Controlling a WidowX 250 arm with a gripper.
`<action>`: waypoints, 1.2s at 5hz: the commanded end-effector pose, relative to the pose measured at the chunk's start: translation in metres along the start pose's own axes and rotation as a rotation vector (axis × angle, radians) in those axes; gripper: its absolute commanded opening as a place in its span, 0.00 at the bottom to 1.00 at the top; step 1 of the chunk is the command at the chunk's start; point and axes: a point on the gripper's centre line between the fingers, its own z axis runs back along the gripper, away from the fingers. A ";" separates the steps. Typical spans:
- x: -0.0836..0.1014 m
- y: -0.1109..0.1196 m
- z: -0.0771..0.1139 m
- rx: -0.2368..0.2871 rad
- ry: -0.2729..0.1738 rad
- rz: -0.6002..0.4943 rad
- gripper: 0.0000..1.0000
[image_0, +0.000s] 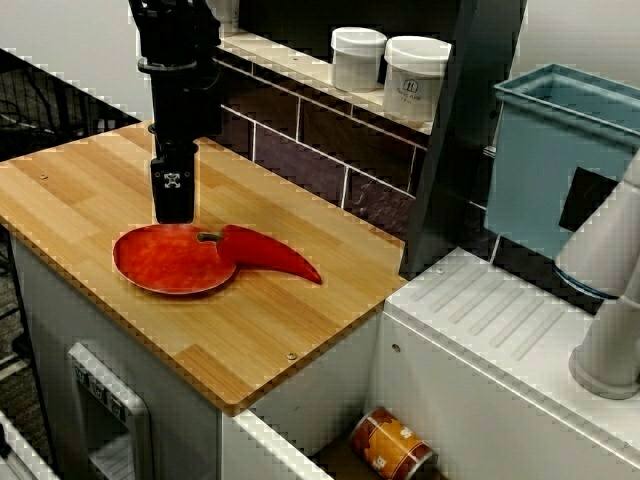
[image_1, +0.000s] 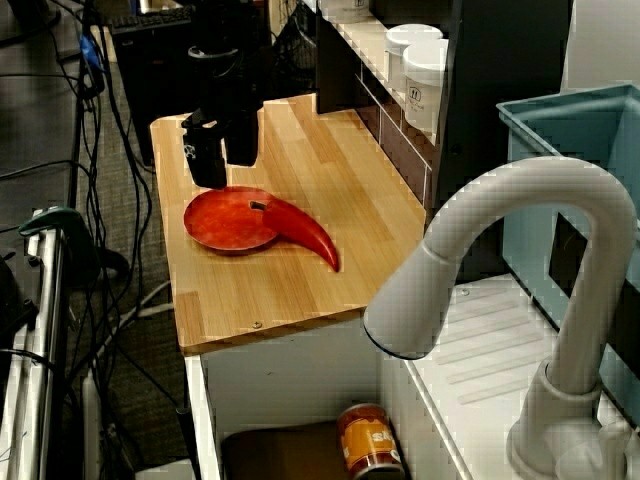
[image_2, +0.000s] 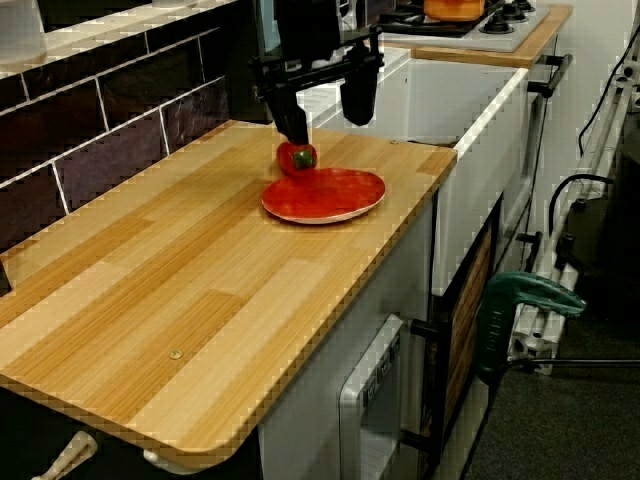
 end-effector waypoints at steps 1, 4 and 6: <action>0.007 -0.011 0.004 0.115 -0.037 -0.011 1.00; 0.024 0.004 -0.019 0.101 0.012 0.004 1.00; 0.031 0.008 -0.019 0.089 0.010 -0.001 1.00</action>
